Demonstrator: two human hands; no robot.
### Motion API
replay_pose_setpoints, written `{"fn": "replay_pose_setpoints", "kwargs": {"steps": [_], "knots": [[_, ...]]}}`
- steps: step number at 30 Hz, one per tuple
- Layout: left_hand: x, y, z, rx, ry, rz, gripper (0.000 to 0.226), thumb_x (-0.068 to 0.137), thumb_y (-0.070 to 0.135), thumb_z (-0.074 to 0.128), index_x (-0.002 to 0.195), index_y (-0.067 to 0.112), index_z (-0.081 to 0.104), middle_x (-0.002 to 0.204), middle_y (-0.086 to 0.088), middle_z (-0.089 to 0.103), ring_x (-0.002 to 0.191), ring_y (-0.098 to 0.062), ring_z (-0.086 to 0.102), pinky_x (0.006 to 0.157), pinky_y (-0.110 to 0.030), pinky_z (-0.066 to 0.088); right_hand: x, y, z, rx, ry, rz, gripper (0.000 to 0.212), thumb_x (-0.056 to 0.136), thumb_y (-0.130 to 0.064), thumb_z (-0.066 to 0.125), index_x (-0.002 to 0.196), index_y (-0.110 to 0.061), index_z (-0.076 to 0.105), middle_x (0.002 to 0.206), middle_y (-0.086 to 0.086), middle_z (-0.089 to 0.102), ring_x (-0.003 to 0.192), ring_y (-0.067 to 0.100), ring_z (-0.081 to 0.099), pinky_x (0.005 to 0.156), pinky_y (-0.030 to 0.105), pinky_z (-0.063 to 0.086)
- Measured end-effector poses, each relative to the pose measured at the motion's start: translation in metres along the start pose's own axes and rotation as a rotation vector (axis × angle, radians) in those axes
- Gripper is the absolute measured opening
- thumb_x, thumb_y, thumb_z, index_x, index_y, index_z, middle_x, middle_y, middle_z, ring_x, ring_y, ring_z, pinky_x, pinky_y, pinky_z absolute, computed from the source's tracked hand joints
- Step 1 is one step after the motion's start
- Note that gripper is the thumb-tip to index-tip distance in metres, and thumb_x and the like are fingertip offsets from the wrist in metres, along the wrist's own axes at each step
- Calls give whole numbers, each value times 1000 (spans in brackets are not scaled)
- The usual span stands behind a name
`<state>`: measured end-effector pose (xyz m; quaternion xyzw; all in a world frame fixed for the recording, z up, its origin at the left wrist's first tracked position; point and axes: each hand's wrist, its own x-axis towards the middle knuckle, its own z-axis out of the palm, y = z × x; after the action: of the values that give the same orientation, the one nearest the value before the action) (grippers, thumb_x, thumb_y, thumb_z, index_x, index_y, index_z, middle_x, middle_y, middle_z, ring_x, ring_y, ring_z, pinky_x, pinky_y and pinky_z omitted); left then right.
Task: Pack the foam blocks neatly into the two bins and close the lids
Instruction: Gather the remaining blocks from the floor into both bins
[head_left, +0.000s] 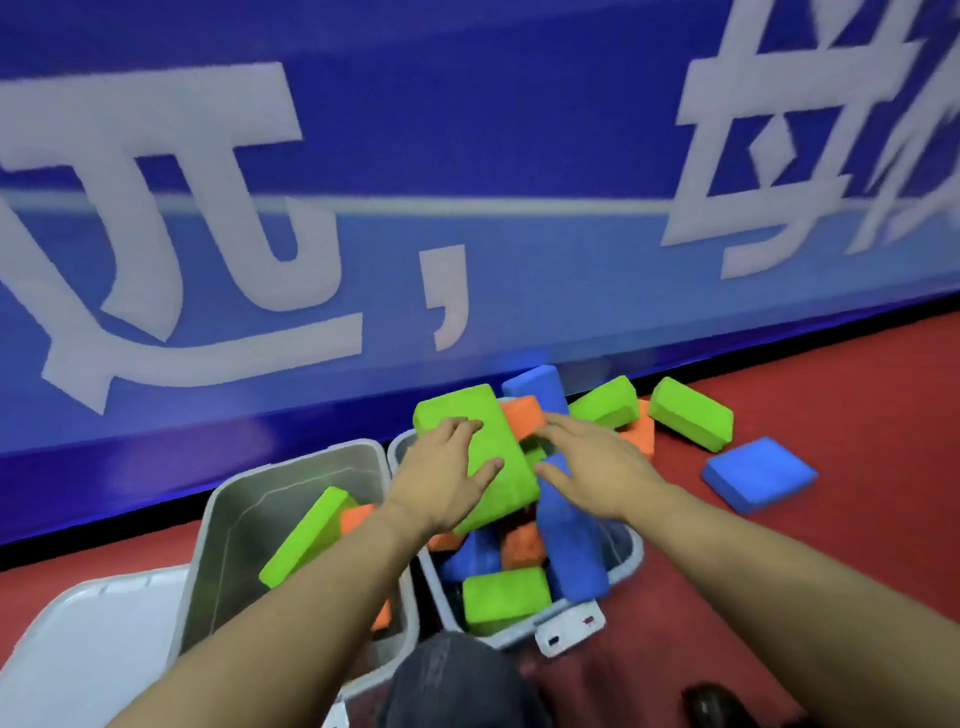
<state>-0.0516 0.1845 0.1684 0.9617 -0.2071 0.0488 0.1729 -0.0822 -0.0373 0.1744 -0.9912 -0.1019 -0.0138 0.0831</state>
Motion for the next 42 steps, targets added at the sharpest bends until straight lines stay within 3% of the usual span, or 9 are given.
{"fn": "replay_pose_setpoints", "kwargs": {"steps": [4, 8, 16, 22, 26, 35, 39, 42], "knots": [[21, 97, 7, -28, -15, 151, 62, 99, 53, 54, 148, 17, 45, 151, -3, 47, 137, -24, 45, 113, -37, 37, -70, 74, -43, -24, 61, 163, 59, 101, -53, 49, 150, -21, 44, 161, 2, 37, 144, 23, 40, 115, 35, 31], [47, 178, 33, -63, -77, 190, 61, 99, 53, 54, 148, 17, 46, 150, -6, 47, 135, -27, 49, 112, -39, 38, -118, 155, -57, 12, 73, 337, 65, 99, -57, 47, 155, -25, 37, 162, 1, 34, 144, 24, 40, 117, 37, 33], [185, 267, 196, -194, -213, 47, 61, 98, 53, 56, 147, 19, 46, 149, -4, 47, 135, -24, 49, 112, -39, 39, -90, 350, 25, 194, 43, 570, 63, 99, -57, 49, 151, -22, 40, 158, 1, 39, 141, 25, 44, 112, 41, 39], [343, 272, 381, -328, -253, -153, 64, 97, 51, 59, 145, 10, 48, 147, -13, 52, 135, -29, 50, 115, -42, 38, 8, 516, 147, 274, -64, 700, 73, 95, -61, 51, 154, -21, 37, 163, 3, 33, 146, 23, 37, 116, 37, 34], [401, 256, 459, -328, -298, -222, 67, 97, 48, 59, 148, 8, 44, 150, -15, 49, 137, -29, 49, 115, -40, 37, 41, 573, 210, 310, -99, 815, 78, 91, -65, 56, 154, -24, 36, 166, 2, 25, 147, 26, 36, 116, 42, 37], [527, 250, 567, -418, -315, -284, 70, 95, 42, 68, 149, 5, 41, 146, -15, 53, 135, -28, 50, 111, -37, 38, 103, 697, 284, 289, -126, 978, 95, 80, -70, 67, 154, -22, 33, 166, 11, 21, 149, 31, 30, 117, 43, 30], [557, 236, 602, -443, -295, -316, 60, 93, 35, 71, 141, 6, 50, 138, -11, 62, 126, -26, 58, 104, -32, 42, 112, 729, 309, 291, -165, 1029, 112, 72, -76, 70, 159, -24, 21, 167, 14, 15, 151, 33, 25, 120, 46, 26], [572, 231, 619, -457, -278, -353, 59, 93, 38, 71, 139, 6, 52, 139, -15, 60, 129, -31, 57, 107, -37, 43, 118, 748, 322, 283, -245, 1069, 128, 68, -77, 73, 162, -21, 6, 169, 13, 6, 154, 31, 15, 123, 49, 18]]}}
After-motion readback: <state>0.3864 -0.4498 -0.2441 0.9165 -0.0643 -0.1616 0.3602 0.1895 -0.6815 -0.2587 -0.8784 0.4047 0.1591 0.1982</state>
